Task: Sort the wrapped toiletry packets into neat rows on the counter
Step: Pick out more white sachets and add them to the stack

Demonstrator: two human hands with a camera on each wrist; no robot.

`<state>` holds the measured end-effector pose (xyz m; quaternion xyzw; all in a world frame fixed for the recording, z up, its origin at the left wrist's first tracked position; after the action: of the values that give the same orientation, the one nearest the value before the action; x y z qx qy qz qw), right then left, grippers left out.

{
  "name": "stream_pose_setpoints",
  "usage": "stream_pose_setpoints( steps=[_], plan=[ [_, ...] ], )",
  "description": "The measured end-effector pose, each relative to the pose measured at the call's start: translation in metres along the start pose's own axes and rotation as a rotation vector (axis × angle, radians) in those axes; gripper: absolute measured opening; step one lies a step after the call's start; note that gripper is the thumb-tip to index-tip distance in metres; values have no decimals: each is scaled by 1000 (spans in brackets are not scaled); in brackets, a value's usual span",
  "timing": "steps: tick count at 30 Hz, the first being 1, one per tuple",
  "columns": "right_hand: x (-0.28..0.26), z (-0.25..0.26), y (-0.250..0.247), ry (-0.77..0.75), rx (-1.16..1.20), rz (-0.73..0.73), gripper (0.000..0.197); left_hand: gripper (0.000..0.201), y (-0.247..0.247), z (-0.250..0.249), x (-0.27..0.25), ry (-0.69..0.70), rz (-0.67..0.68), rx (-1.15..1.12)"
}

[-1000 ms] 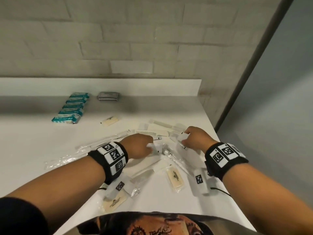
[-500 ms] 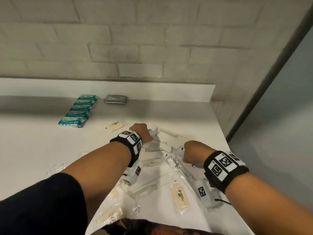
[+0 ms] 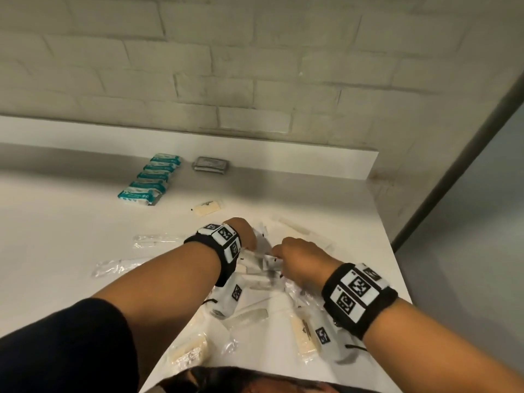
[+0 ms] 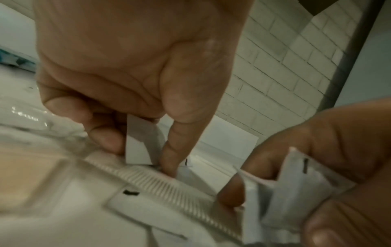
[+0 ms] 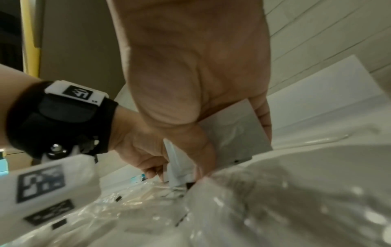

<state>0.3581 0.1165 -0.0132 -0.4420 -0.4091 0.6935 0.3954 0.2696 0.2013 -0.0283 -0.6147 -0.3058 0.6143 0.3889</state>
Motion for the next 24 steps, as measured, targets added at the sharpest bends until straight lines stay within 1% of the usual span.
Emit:
stream_pose_setpoints(
  steps=[3,4,6,8,9,10,12,13,15,17,18,19,21,23,24],
  plan=[
    [-9,11,-5,-92,20,-75,31,44,-1,2,-8,14,-16,43],
    [-11,15,-5,-129,26,-83,30,44,-2,1,-10,21,-16,49],
    [-13,18,-1,-149,52,-44,20,41,-4,1,-10,47,-46,58],
    [-14,12,2,-87,197,-1,14,39,-6,5,-7,21,-52,49],
    [-14,7,1,-45,288,-8,12,39,-7,6,-5,24,-57,60],
    [-12,2,-4,-24,332,-47,12,40,-8,6,-6,22,-51,66],
    [-6,-9,-17,11,279,-105,23,45,-7,3,-8,37,-30,60],
    [-3,-14,-19,29,233,-102,25,49,-5,-1,-10,53,-13,73],
    [4,-16,-14,21,164,-50,27,53,-2,-6,-15,66,11,92],
    [9,-17,-7,14,177,-4,34,48,1,-11,-17,89,65,69],
    [11,-18,-5,14,189,14,41,43,5,-14,-17,100,118,59],
    [12,-19,-2,19,198,31,50,41,9,-15,-12,97,141,52],
    [15,-19,1,33,200,43,61,40,7,-14,-10,88,99,75],
    [16,-20,1,51,203,44,61,40,8,-16,-7,76,75,152],
    [17,-21,2,56,198,53,58,42,8,-16,-7,68,73,154]
  ],
)
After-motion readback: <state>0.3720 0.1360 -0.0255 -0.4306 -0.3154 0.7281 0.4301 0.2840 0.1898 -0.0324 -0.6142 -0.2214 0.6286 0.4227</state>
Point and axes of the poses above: each hand's wrist, its own x-axis towards the middle knuckle, its own y-axis out of the palm, z = x × y, the point moved 10 cm from there along x, towards the middle knuckle, and after that the axes turned 11 degrees about -y, right-handed, at the moved point
